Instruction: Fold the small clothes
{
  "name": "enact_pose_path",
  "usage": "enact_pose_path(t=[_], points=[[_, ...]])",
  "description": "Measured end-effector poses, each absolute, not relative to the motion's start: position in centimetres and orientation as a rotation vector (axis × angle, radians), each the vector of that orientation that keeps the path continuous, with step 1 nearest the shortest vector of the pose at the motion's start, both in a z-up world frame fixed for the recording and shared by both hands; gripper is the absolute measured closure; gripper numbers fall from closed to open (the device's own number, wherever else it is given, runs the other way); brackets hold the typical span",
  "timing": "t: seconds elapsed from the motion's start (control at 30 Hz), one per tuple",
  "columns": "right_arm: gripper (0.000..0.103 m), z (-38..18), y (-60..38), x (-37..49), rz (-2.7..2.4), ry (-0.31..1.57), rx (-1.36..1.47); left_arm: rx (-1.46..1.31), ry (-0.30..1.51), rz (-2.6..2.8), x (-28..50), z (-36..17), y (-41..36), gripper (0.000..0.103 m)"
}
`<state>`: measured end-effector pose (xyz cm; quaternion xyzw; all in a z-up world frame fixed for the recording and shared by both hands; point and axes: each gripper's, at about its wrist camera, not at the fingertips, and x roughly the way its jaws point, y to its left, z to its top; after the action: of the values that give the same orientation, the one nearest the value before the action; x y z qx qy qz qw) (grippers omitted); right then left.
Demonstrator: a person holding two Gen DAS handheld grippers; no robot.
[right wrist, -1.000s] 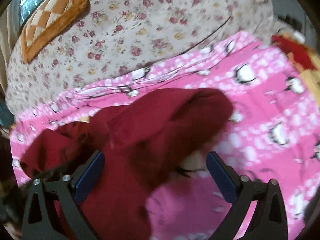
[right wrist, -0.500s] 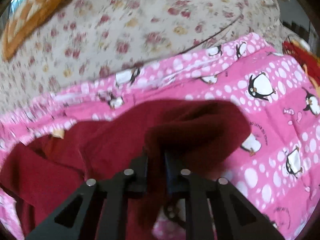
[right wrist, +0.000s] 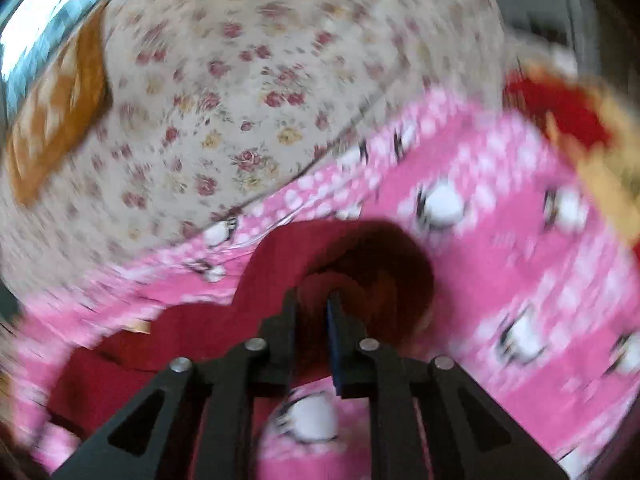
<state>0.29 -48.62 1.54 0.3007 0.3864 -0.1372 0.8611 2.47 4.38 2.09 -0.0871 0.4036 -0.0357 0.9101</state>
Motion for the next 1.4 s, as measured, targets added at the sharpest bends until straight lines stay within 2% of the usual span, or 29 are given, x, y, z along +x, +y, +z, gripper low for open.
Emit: enact_pose_path(t=[0.03,0.17,0.23,0.3,0.53,0.57,0.6,0.67,0.77,0.9,1.13,1.4], points=[[0.067,1.1,-49.2,-0.1,-0.358,0.856,0.628,-0.181,0.835,-0.071,2.5,2.1,4.4,0.089],[0.066,2.4,-46.7,-2.1,-0.275,0.823,0.571,-0.204,0.835,-0.075,2.4,2.2,4.7,0.089],[0.061,3.0,-43.8,-2.0,-0.127,0.83,0.575,-0.203,0.833,-0.068,2.5,2.1,4.7,0.089],[0.049,3.0,-41.2,-1.2,-0.016,0.857,0.584,-0.201,0.836,-0.064,2.5,2.0,4.7,0.089],[0.047,-1.4,-31.8,4.2,0.087,1.025,0.416,-0.2,0.835,-0.057,2.8,1.8,5.0,0.089],[0.049,-2.1,-31.2,4.6,0.086,1.041,0.41,-0.2,0.837,-0.053,2.9,1.8,5.0,0.089],[0.068,-2.8,-30.7,4.9,0.095,1.053,0.398,-0.201,0.84,-0.049,3.0,1.7,5.1,0.089],[0.094,-2.5,-29.7,4.7,0.069,1.035,0.293,-0.215,0.841,-0.053,3.1,1.8,5.5,0.089],[0.094,0.5,-30.4,3.8,0.073,0.947,0.251,-0.242,0.838,-0.064,3.0,2.1,6.0,0.089],[0.094,3.8,-34.0,2.4,-0.072,0.838,0.183,-0.283,0.842,-0.143,2.9,2.1,5.6,0.08],[0.094,1.3,-38.2,3.8,-0.224,0.892,0.197,-0.241,0.903,-0.439,2.1,2.8,2.9,0.08],[0.094,0.2,-37.9,2.4,-0.216,0.914,0.173,-0.265,0.896,-0.246,4.0,1.5,4.4,0.08]])
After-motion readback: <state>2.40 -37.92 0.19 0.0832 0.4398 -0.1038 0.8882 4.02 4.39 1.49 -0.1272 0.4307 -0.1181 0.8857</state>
